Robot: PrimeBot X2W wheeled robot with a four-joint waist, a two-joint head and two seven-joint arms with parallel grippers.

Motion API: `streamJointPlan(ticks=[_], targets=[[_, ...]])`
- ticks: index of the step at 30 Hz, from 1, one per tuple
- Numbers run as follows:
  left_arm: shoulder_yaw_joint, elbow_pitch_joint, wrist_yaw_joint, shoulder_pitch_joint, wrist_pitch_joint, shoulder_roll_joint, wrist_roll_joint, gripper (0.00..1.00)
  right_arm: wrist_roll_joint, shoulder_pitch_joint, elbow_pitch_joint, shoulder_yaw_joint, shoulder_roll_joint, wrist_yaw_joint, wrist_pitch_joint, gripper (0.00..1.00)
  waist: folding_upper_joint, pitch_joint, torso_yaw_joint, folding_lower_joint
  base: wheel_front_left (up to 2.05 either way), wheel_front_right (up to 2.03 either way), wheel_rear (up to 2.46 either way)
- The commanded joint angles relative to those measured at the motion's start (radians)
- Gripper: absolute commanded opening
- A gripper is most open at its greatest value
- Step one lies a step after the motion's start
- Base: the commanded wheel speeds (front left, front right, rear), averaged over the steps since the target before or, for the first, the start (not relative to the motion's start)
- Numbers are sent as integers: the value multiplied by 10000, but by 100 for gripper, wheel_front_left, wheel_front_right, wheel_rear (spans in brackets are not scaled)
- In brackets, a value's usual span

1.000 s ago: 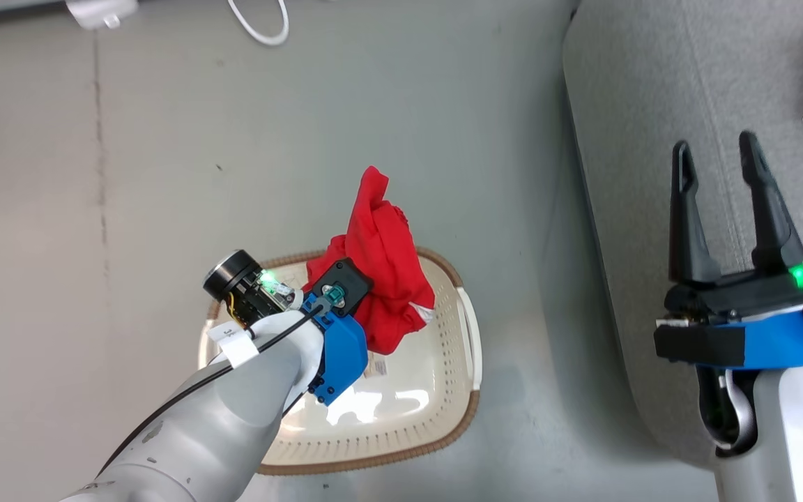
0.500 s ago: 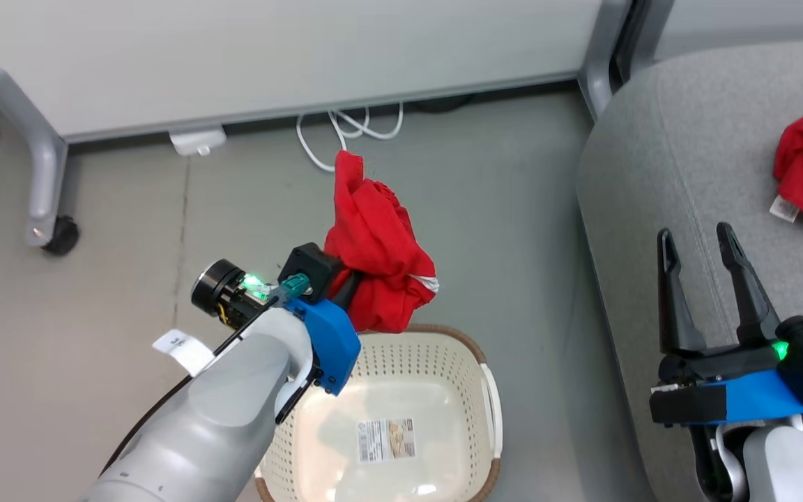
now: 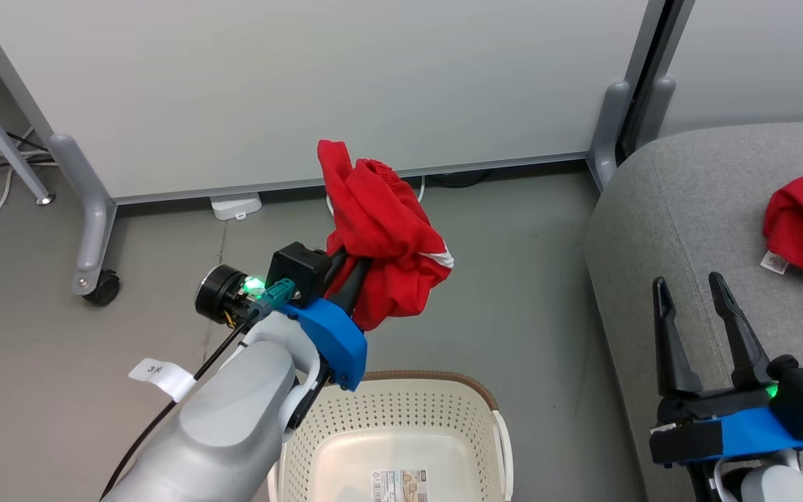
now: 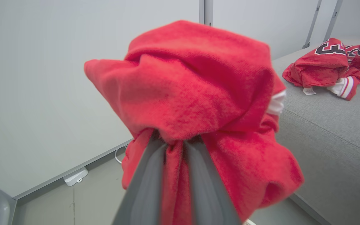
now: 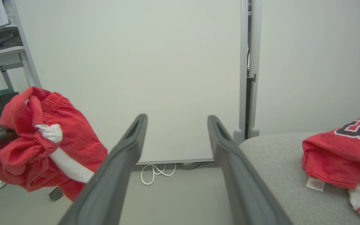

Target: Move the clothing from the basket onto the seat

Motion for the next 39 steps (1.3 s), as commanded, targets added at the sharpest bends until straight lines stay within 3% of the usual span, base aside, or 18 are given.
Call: streamJointPlan(ticks=[1, 11, 21, 39], targets=[[330, -456, 120, 257, -46, 51, 197, 0, 76, 225, 67, 16, 2, 5, -4, 100, -1, -154, 65, 2, 0, 0, 0], [1031, -1684, 321, 901, -47, 56, 702, 0, 226, 399, 169, 90, 2, 5, -4, 100, -1, -378, 178, 2, 0, 0, 0], [1250, -1969, 264, 1052, -47, 92, 952, 0, 367, 294, 196, 366, 4, 5, -3, 100, -1, -401, 217, 2, 0, 0, 0], [1317, -2079, 104, 664, -46, -210, 1354, 0, 640, -1505, 933, 3747, -3, 5, -3, 100, -1, -16, 400, 2, 0, 0, 0]])
